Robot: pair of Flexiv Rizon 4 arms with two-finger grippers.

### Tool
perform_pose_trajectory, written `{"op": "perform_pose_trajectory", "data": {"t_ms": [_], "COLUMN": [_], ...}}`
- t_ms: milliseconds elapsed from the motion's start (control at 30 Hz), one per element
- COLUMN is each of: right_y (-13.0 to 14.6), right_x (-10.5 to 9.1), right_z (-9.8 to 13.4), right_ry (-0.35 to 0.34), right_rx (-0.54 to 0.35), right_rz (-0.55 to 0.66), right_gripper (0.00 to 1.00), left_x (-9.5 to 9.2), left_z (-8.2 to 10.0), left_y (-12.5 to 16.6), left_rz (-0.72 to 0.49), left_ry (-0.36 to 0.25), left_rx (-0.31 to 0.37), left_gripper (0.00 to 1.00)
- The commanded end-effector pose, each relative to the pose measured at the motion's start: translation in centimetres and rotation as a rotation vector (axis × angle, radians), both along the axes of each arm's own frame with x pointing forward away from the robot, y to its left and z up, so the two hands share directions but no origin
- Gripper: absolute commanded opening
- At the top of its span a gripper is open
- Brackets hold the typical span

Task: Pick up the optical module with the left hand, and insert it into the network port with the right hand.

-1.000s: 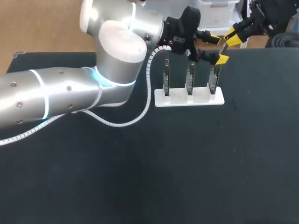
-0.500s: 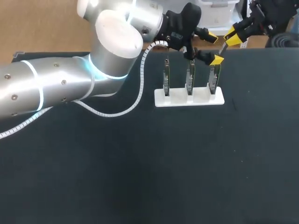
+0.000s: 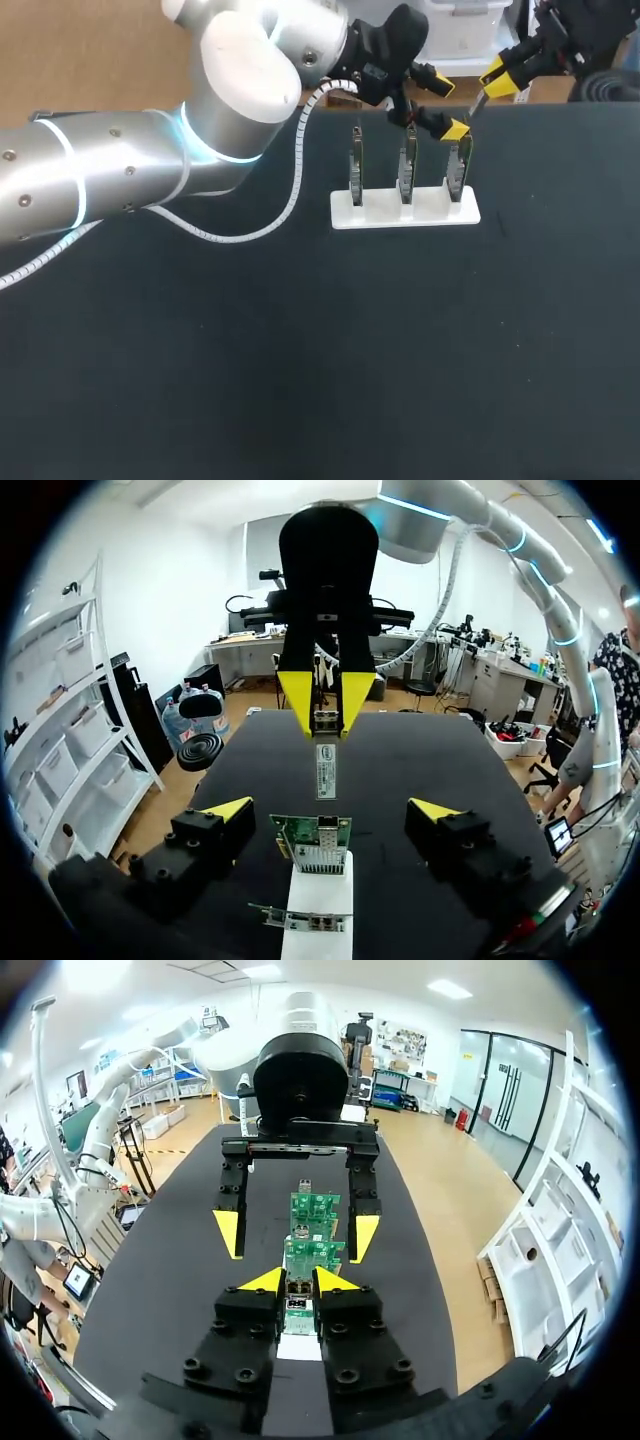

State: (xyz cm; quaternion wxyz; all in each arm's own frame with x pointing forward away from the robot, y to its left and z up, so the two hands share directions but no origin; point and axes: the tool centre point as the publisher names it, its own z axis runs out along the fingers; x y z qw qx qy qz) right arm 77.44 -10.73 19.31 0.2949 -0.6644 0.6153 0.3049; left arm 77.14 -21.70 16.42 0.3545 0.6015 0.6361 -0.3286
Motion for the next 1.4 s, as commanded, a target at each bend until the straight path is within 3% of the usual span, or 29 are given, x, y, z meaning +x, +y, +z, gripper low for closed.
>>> {"op": "perform_pose_trajectory", "data": {"t_ms": [33,667,1400], "right_y": [0.05,-0.11,-0.03], "right_x": [0.14,0.08,-0.17], "right_z": [-0.04,0.03,-0.18], "right_ry": [0.0,0.001,0.007], "right_rx": [0.0,-0.006,-0.012], "right_rz": [0.001,0.005,0.013], "right_gripper": [0.0,0.0,0.0], "left_x": [-0.05,-0.56,-0.74], "left_z": [0.15,-0.07,-0.04], "left_y": [0.09,0.24,0.18], "left_rz": [0.006,0.011,0.01], "left_ry": [-0.005,-0.045,-0.055], "left_rx": [0.012,0.064,0.028], "left_gripper": [1.0,1.0,1.0]}}
